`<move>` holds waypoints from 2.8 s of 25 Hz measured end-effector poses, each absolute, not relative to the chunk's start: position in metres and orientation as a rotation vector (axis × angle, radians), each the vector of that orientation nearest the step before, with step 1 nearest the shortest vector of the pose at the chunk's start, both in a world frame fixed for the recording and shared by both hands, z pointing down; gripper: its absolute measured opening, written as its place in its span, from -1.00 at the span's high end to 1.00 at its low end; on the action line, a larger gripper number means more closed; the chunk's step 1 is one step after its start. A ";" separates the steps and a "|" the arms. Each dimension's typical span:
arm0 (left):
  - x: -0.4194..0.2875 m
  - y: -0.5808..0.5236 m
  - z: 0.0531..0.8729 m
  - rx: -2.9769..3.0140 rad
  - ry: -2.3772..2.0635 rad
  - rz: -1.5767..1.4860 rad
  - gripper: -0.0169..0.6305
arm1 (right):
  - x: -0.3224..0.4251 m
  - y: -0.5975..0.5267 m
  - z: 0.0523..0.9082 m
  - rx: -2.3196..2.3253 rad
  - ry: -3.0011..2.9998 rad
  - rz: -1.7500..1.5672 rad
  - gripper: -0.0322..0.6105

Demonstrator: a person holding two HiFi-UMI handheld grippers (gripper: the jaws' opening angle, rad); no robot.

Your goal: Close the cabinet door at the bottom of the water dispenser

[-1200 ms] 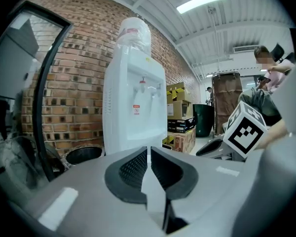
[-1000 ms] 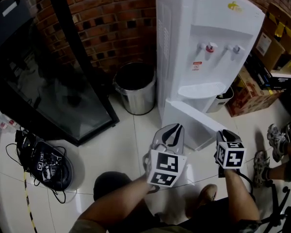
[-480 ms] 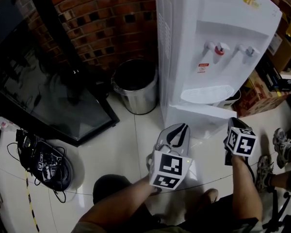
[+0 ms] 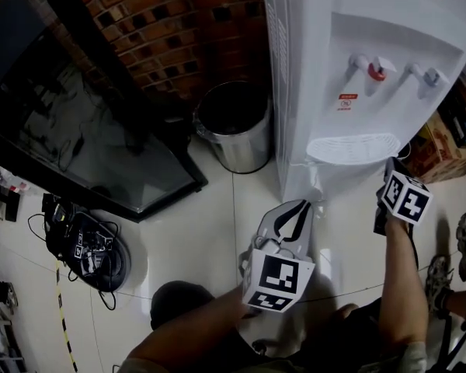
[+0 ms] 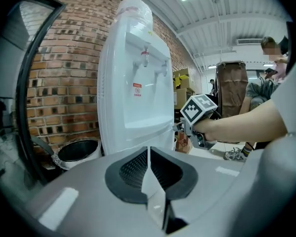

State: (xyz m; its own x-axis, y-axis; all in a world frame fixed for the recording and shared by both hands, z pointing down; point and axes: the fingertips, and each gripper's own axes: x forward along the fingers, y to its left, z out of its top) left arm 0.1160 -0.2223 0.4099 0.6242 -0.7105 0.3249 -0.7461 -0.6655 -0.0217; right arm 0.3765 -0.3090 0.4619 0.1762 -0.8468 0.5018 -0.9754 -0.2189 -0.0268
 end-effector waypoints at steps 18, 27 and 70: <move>0.085 -0.214 0.354 2.714 -1.325 0.256 0.94 | 0.313 -0.248 0.365 2.094 -1.959 0.383 0.90; 0.044 -0.178 0.310 2.727 -1.387 0.154 0.94 | 0.230 -0.172 0.289 2.008 -2.198 0.260 0.90; -0.009 0.004 0.281 2.765 -1.468 0.178 0.95 | 0.107 0.028 0.288 1.657 -2.437 0.206 0.90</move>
